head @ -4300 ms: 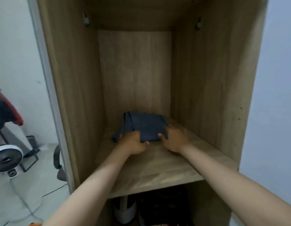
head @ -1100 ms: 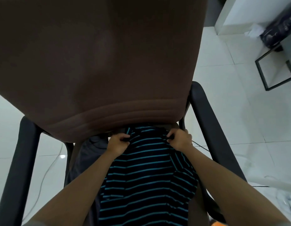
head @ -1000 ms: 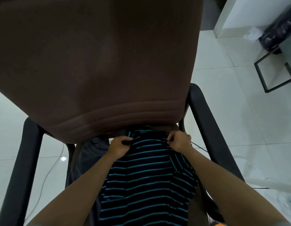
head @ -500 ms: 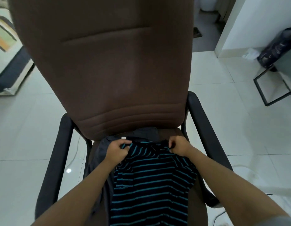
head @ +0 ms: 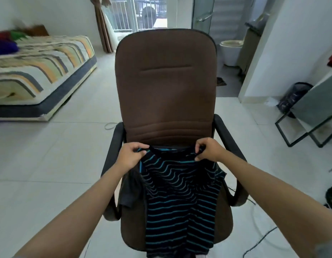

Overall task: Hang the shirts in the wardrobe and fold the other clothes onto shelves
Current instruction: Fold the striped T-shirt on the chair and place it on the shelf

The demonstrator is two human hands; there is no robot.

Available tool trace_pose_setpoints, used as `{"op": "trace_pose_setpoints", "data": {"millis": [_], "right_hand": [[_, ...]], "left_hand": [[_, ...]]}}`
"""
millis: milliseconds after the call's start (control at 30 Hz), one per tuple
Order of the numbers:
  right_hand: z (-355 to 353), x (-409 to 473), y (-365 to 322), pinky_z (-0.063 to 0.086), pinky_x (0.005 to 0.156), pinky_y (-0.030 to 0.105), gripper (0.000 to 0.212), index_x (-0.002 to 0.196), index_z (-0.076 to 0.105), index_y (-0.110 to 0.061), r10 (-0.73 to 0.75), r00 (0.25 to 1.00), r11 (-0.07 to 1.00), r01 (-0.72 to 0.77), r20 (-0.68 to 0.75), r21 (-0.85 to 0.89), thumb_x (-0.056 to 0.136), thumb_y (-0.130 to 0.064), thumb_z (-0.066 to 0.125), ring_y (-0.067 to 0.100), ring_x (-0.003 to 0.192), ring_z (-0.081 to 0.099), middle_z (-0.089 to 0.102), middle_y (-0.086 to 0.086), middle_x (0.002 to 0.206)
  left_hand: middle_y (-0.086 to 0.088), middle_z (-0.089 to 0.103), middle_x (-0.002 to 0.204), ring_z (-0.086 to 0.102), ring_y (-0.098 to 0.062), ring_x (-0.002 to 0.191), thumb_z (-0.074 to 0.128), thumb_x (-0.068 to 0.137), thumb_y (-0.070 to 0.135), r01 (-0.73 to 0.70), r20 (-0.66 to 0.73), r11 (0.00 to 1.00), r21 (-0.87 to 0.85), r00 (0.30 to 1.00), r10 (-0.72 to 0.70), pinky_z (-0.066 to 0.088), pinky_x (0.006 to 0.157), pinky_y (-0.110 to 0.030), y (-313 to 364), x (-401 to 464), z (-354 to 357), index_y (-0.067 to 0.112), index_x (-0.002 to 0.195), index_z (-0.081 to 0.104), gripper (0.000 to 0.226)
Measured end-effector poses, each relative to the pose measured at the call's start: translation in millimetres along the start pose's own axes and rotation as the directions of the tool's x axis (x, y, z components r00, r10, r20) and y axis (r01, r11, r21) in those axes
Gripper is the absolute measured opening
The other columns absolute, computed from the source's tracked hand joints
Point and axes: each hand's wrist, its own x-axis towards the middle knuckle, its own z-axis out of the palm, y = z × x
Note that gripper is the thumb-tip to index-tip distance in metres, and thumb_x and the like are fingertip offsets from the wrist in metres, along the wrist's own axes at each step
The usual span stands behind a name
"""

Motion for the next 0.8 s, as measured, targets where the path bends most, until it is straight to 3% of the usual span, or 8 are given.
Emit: {"op": "trace_pose_setpoints", "data": {"millis": [100, 267, 333, 400, 567, 667, 800], "right_hand": [[-15, -37, -51, 0.040, 0.074, 0.025, 0.029, 0.070, 0.061, -0.013, -0.078, 0.995, 0.996, 0.081, -0.063, 0.037, 0.061, -0.015, 0.089, -0.003, 0.078, 0.051, 0.060, -0.010, 0.079], [-41, -97, -132, 0.039, 0.057, 0.011, 0.032, 0.068, 0.061, -0.008, -0.231, 0.954, 0.967, 0.247, -0.193, 0.063, 0.058, -0.017, 0.090, -0.002, 0.057, 0.052, 0.059, -0.004, 0.067], [-53, -116, -159, 0.038, 0.058, 0.007, 0.029, 0.067, 0.062, -0.010, -0.280, 0.941, 0.955, 0.294, -0.189, 0.048, 0.059, -0.014, 0.089, -0.006, 0.058, 0.053, 0.059, -0.011, 0.064], [-67, -133, -182, 0.037, 0.058, 0.008, 0.026, 0.067, 0.063, -0.015, -0.328, 0.931, 0.943, 0.334, -0.160, 0.008, 0.060, -0.012, 0.089, -0.003, 0.059, 0.052, 0.057, -0.014, 0.062], [-104, -169, -226, 0.033, 0.056, 0.016, 0.024, 0.075, 0.065, -0.019, -0.370, 0.928, 0.924, 0.362, -0.044, -0.120, 0.065, -0.011, 0.086, 0.013, 0.062, 0.039, 0.043, 0.003, 0.070], [-123, -184, -236, 0.037, 0.056, 0.015, 0.026, 0.074, 0.064, -0.019, -0.372, 0.928, 0.907, 0.363, -0.001, -0.212, 0.064, -0.010, 0.086, 0.007, 0.057, 0.042, 0.048, -0.005, 0.064], [-143, -196, -239, 0.040, 0.056, 0.019, 0.024, 0.067, 0.065, -0.019, -0.368, 0.929, 0.894, 0.343, -0.035, -0.288, 0.063, -0.009, 0.086, 0.006, 0.053, 0.046, 0.051, -0.010, 0.056]], "left_hand": [[-0.003, 0.068, 0.096, 0.062, -0.014, 0.094, 0.062, 0.081, -0.011, -0.016, 0.026, 1.000, 0.020, 1.000, 0.016, 0.048, 0.088, -0.023, 33, -41, -40, 0.009, 0.097, 0.073, 0.028], [0.001, 0.072, 0.083, 0.067, -0.019, 0.085, 0.073, 0.075, -0.001, -0.076, -0.066, 0.997, 0.011, 0.995, 0.077, 0.053, 0.092, -0.039, 84, -91, -103, 0.029, 0.070, 0.074, 0.031], [0.005, 0.073, 0.083, 0.067, -0.018, 0.086, 0.077, 0.074, 0.009, -0.097, -0.100, 0.992, 0.083, 0.989, 0.105, 0.053, 0.089, -0.042, 104, -102, -121, 0.034, 0.065, 0.075, 0.027], [0.007, 0.072, 0.085, 0.065, -0.016, 0.088, 0.077, 0.075, 0.013, -0.119, -0.124, 0.980, 0.161, 0.982, 0.139, 0.052, 0.088, -0.039, 125, -112, -134, 0.035, 0.066, 0.074, 0.024], [-0.001, 0.073, 0.087, 0.065, -0.018, 0.086, 0.075, 0.075, 0.009, -0.079, -0.266, 0.964, 0.252, 0.953, 0.148, 0.053, 0.084, -0.033, 178, -129, -157, 0.025, 0.067, 0.073, 0.017], [0.001, 0.073, 0.081, 0.068, -0.018, 0.071, 0.075, 0.074, 0.006, -0.072, -0.272, 0.966, 0.248, 0.952, 0.141, 0.057, 0.080, -0.036, 206, -137, -164, 0.019, 0.066, 0.073, 0.015], [0.007, 0.065, 0.081, 0.061, -0.010, 0.074, 0.073, 0.076, 0.007, -0.149, -0.280, 0.939, 0.309, 0.930, 0.240, 0.052, 0.069, -0.026, 236, -150, -171, 0.024, 0.066, 0.071, 0.020]]}}
